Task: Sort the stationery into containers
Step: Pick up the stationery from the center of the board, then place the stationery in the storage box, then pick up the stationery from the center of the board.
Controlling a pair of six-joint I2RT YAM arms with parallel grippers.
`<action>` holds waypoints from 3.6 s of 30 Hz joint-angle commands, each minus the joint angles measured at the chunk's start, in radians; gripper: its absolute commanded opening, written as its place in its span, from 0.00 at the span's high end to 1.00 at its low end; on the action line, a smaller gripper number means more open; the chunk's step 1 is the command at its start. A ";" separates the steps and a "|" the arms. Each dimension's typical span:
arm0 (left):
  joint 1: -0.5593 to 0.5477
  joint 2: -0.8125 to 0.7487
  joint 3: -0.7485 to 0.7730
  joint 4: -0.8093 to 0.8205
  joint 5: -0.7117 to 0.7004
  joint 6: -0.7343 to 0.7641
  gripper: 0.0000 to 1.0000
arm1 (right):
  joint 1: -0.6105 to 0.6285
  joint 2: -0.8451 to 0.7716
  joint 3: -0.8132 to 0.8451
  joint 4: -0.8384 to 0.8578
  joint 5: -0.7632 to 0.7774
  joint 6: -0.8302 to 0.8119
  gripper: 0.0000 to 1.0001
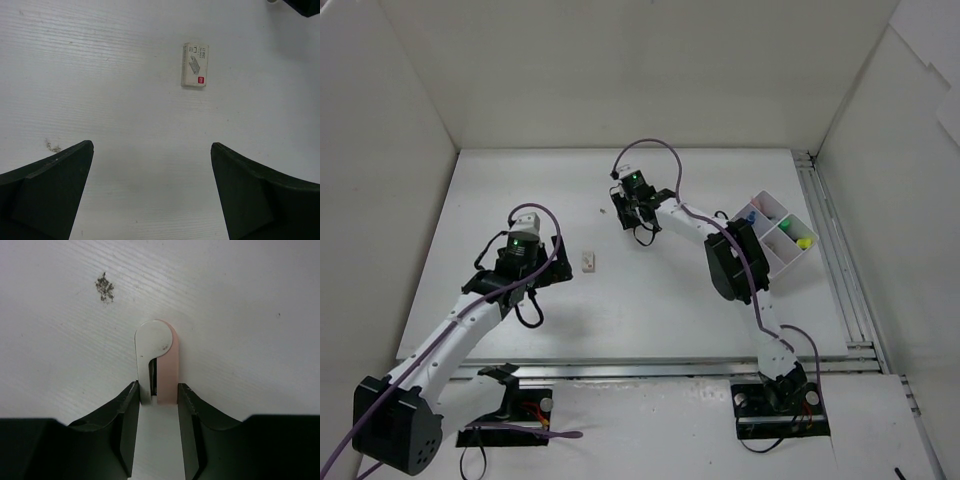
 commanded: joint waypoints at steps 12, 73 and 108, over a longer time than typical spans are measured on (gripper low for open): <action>0.006 0.043 0.041 0.094 0.072 0.041 0.01 | 0.024 -0.810 -0.745 0.238 0.240 -0.013 1.00; -0.064 0.580 0.354 0.117 0.113 0.119 0.00 | -0.320 -1.335 -0.962 -0.181 0.259 -0.362 0.02; -0.286 0.360 0.187 0.310 0.238 0.409 0.95 | -0.289 -1.421 -1.105 0.097 -0.422 0.028 0.02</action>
